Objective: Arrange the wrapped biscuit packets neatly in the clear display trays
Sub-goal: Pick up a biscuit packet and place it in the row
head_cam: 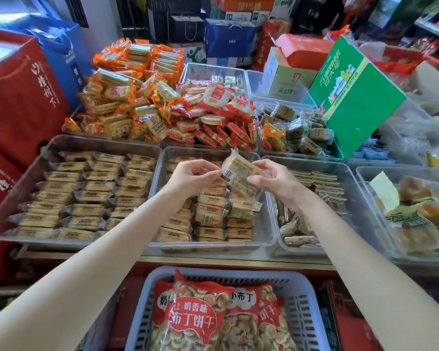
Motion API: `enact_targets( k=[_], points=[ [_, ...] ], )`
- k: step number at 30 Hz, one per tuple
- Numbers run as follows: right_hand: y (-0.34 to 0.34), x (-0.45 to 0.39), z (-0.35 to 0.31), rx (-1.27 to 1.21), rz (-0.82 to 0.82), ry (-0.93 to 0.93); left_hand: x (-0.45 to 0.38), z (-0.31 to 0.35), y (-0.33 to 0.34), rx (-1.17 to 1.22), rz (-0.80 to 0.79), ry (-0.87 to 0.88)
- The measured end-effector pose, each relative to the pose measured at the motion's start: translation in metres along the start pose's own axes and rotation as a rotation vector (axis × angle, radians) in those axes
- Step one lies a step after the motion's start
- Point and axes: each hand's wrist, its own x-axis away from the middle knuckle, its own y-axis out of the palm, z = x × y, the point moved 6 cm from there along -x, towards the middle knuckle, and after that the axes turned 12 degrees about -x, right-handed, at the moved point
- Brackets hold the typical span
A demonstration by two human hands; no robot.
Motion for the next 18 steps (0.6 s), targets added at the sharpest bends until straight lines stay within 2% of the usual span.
enact_targets(
  k=[4,8,10,13,14,16,18],
  points=[
    [0.007,0.001,-0.006,-0.096,-0.077,0.006,0.004,0.014,-0.012,-0.016,-0.002,0.044],
    [0.008,0.002,-0.01,-0.059,-0.086,0.009,0.005,0.033,-0.017,-0.408,0.017,0.194],
    [0.008,0.002,-0.011,-0.053,-0.071,0.008,0.005,0.039,-0.02,-0.541,0.062,0.227],
    [0.009,0.002,-0.017,0.048,-0.022,-0.029,0.005,0.042,-0.018,-0.946,0.137,0.268],
    [0.009,0.0,-0.021,0.103,0.001,-0.049,0.004,0.04,-0.016,-1.002,0.143,0.255],
    [0.009,-0.003,-0.025,0.154,0.034,-0.074,0.001,0.037,-0.016,-0.926,0.104,0.195],
    [0.008,-0.001,-0.028,0.142,0.027,-0.08,-0.005,0.038,-0.022,-0.723,0.078,0.121]
  ],
)
